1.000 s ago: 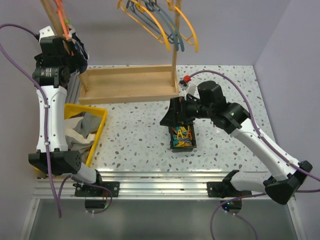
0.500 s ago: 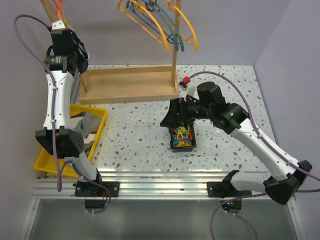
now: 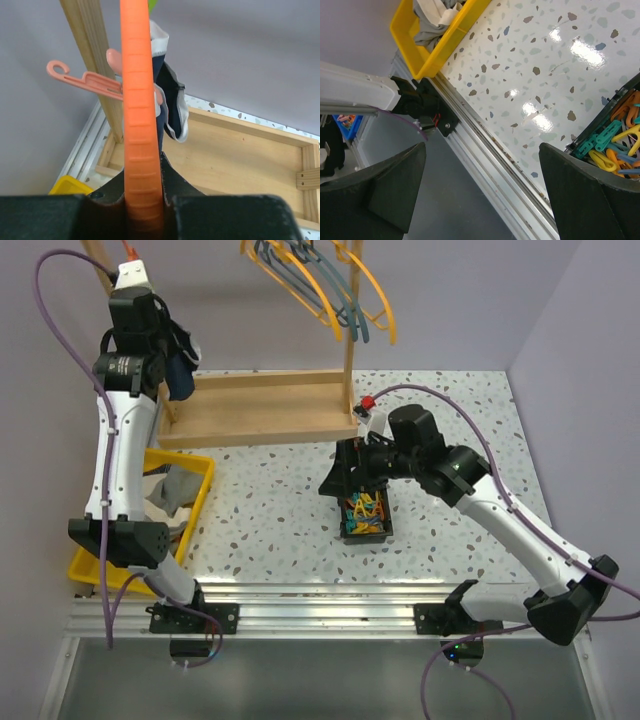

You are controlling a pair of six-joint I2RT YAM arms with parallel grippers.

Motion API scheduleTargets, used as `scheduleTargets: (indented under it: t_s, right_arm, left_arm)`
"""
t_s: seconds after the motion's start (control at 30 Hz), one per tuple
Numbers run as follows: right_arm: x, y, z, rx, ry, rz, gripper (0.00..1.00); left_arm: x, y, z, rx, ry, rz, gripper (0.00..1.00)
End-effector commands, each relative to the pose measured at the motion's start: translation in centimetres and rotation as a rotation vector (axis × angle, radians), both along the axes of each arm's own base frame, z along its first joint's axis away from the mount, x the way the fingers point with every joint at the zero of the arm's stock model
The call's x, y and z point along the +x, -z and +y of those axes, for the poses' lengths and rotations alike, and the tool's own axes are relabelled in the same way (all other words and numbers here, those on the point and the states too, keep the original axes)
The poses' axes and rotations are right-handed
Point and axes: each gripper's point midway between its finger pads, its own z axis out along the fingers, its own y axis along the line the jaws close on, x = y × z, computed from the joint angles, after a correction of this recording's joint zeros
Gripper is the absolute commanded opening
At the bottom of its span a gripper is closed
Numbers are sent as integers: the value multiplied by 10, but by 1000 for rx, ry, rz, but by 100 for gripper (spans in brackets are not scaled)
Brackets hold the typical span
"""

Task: Remove the underwear clipped to the hanger
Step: Pick up the hanger from the clothesline.

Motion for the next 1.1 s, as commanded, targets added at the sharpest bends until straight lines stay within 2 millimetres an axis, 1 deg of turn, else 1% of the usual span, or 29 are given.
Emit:
scheduleTargets:
  t_s: [0.0, 0.1, 0.13, 0.17, 0.2, 0.23, 0.27, 0.3, 0.33, 0.37, 0.4, 0.43, 0.47, 0.5, 0.53, 0.57, 0.6, 0.63, 0.67, 0.7, 0.73, 0.77, 0.8, 0.83, 0.9, 0.93, 1.0, 1.07]
  right_arm:
    - [3, -9, 9, 28, -47, -37, 98]
    - [4, -7, 11, 23, -56, -33, 98]
    - [4, -7, 11, 22, -59, -31, 98]
    - [4, -7, 11, 23, -61, -32, 98]
    - [3, -6, 12, 20, -68, -31, 98]
    - [4, -6, 12, 19, -65, -31, 98]
    - [3, -4, 12, 15, -68, -28, 98]
    - [4, -4, 12, 15, -70, -29, 98]
    - [3, -3, 12, 14, -70, -28, 98]
    - [3, -2, 12, 12, -70, -24, 98]
    - [3, -2, 12, 15, -72, -26, 98]
    - [3, -2, 13, 18, -77, -23, 98]
    - [3, -1, 13, 17, -77, -22, 98]
    - [3, -2, 13, 20, -76, -25, 98]
    - [3, -2, 13, 22, -75, -29, 98]
    - [3, 0, 13, 21, -74, -25, 98]
    - [4, -2, 13, 27, -75, -32, 98]
    - [3, -1, 14, 28, -76, -30, 98]
    - [3, 1, 14, 30, -76, -27, 98]
    - [3, 0, 14, 34, -76, -32, 98]
    - [2, 1, 14, 35, -79, -31, 98]
    - [1, 3, 13, 34, -77, -30, 98]
    - [2, 3, 13, 35, -76, -33, 98]
    - [0, 7, 12, 31, -78, -25, 98]
    - [-1, 8, 11, 35, -76, -30, 98]
    - [-1, 9, 11, 34, -76, -26, 98]
    - [-2, 10, 10, 34, -77, -32, 98]
    - [-2, 12, 10, 32, -78, -30, 98]
  left_arm:
    - [-14, -61, -10, 99, 22, -162, 0]
    - [-16, -70, -15, 131, 25, -188, 0]
    - [-16, -75, -15, 151, 18, -205, 0]
    - [-16, -76, -16, 162, 20, -211, 0]
    - [-18, -82, -19, 169, 23, -231, 0]
    - [-18, -92, -21, 188, 27, -267, 0]
    - [-23, -99, -22, 200, 30, -289, 0]
    - [-26, -103, -28, 211, 43, -310, 0]
    - [-28, -116, -29, 214, 40, -368, 0]
    - [-33, -114, -27, 244, 42, -372, 0]
    - [-36, -118, -24, 249, 26, -395, 0]
    - [-37, -121, -23, 263, 21, -416, 0]
    - [-36, -119, -23, 271, 21, -406, 0]
    - [-34, -117, -25, 273, 40, -393, 0]
    - [-33, -106, -28, 273, 58, -357, 0]
    - [-35, -103, -30, 262, 73, -356, 0]
    - [-36, -102, -38, 239, 112, -368, 0]
    - [-34, -90, -42, 235, 138, -350, 0]
    - [-41, -94, -44, 224, 152, -374, 0]
    - [-43, -94, -46, 218, 165, -384, 0]
    - [-42, -88, -47, 214, 166, -393, 0]
    - [-49, -95, -46, 213, 162, -419, 0]
    - [-50, -98, -46, 216, 159, -436, 0]
    - [-51, -97, -46, 216, 161, -436, 0]
    - [-55, -103, -45, 219, 157, -458, 0]
    - [-56, -103, -44, 220, 152, -460, 0]
    - [-65, -114, -40, 223, 131, -506, 0]
    - [-71, -116, -39, 230, 129, -521, 0]
